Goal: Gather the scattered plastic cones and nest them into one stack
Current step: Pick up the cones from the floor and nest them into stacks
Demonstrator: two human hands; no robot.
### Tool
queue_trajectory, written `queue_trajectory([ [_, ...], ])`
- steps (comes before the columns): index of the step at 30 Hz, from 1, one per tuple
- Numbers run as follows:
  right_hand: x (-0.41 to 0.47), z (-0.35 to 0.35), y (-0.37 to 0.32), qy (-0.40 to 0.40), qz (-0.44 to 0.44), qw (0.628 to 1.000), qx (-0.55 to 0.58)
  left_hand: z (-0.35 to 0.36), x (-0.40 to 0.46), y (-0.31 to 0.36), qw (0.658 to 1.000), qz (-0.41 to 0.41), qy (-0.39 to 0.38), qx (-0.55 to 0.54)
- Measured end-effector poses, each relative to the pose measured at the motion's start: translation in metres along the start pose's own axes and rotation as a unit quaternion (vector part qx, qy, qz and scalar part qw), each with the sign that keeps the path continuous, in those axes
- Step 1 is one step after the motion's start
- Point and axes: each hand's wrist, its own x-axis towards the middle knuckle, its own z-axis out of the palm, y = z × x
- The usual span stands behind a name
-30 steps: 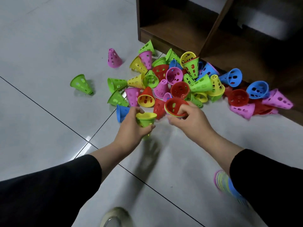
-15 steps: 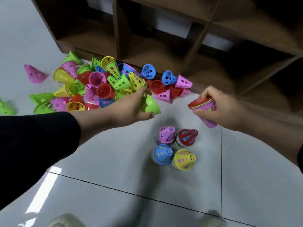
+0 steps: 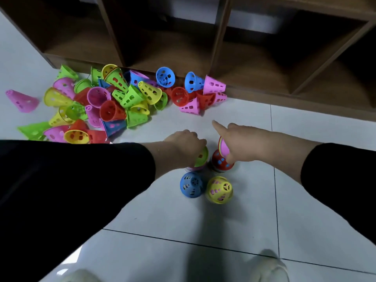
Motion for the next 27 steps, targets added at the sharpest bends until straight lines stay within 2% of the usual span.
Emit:
queue_trajectory([
  [5, 0.009, -0.009, -0.009, -0.071, 0.034, 0.993, -0.092, 0.017, 0.004, -0.005, 0.99, -0.01, 0.069, -0.122],
  [11, 0.011, -0.012, -0.015, -0.15, 0.042, 0.98, -0.126, 0.029, 0.004, -0.011, 0.976, -0.003, 0.108, -0.189],
  [13, 0.014, -0.005, -0.017, -0.157, 0.039, 0.982, -0.095, 0.032, 0.003, -0.011, 0.969, -0.005, 0.105, -0.225],
  [15, 0.02, -0.002, -0.016, -0.14, 0.03, 0.988, -0.051, 0.036, -0.002, -0.012, 0.957, -0.006, 0.096, -0.274],
  [19, 0.034, -0.006, 0.0, -0.034, 0.012, 0.999, 0.029, 0.047, -0.024, -0.031, 0.934, -0.024, 0.124, -0.335],
  [22, 0.041, -0.016, 0.0, 0.05, -0.004, 0.997, 0.052, 0.063, -0.051, -0.065, 0.94, -0.071, 0.14, -0.303],
  [24, 0.047, -0.025, -0.013, 0.096, -0.016, 0.988, 0.122, 0.077, -0.069, -0.093, 0.945, -0.115, 0.131, -0.277],
  [27, 0.062, -0.042, -0.049, 0.119, -0.041, 0.973, 0.193, 0.101, -0.103, -0.141, 0.943, -0.183, 0.143, -0.237],
])
